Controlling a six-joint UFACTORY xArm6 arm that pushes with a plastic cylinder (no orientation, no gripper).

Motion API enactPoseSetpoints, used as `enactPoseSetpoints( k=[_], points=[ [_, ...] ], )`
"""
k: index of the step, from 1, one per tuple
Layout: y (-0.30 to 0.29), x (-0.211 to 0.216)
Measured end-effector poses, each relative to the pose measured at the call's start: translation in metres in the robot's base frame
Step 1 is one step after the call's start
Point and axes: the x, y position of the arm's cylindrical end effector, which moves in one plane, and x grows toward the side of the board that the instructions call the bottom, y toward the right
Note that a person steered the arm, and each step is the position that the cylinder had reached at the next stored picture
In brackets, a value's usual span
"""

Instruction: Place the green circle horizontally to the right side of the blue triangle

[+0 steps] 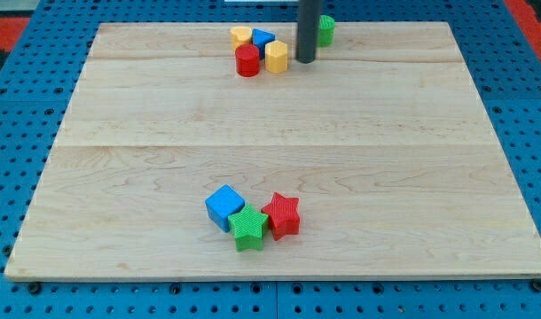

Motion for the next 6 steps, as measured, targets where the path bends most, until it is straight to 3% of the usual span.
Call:
enactPoseSetpoints(
  k=[4, 6],
  points=[
    [0.011, -0.083],
    [0.089, -0.064]
  ],
)
